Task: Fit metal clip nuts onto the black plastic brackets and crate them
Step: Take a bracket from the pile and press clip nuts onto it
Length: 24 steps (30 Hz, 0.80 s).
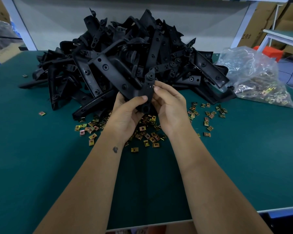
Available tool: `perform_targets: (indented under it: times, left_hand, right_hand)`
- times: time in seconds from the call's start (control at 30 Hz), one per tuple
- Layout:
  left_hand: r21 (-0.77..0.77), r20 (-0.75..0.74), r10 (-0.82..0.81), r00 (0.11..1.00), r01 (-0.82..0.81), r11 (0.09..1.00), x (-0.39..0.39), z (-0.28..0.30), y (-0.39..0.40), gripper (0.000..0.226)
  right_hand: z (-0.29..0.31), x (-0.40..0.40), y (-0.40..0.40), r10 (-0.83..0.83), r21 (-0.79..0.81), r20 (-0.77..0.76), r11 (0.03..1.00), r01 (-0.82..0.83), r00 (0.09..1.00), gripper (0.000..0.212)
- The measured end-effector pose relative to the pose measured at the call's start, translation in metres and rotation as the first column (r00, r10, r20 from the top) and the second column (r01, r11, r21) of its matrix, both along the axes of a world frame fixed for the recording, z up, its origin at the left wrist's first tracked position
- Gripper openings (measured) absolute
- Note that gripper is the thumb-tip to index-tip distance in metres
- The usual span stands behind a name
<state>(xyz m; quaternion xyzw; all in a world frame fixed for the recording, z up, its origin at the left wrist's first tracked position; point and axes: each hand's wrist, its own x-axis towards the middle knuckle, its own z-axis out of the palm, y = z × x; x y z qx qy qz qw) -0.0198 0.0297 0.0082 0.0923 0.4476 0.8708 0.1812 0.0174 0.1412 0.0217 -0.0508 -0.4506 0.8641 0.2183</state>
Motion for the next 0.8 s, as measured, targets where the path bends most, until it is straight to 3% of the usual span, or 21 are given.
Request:
perform_targets:
  times: [0.33,0.53,0.8]
  left_hand:
    - [0.011,-0.001,0.01,1.0,-0.01,1.0,-0.0026,-0.0018,-0.0019,0.048]
    - [0.055,-0.024,-0.021,0.999,0.022,0.998,-0.002,0.0003,-0.0033,0.056]
    - [0.025,-0.038,-0.028,0.999,0.029,0.999,-0.0022,-0.001,-0.002,0.045]
  right_hand:
    - [0.0,-0.0005,0.0014,-0.027,0.013,0.026,1.0,0.026,0.999,0.018]
    - [-0.0005,-0.0012,0.0012,-0.018,-0.007,0.037,1.0,0.018,0.999,0.014]
    - [-0.001,-0.0012,-0.0005,-0.002,-0.026,0.023,1.0,0.003,1.0,0.017]
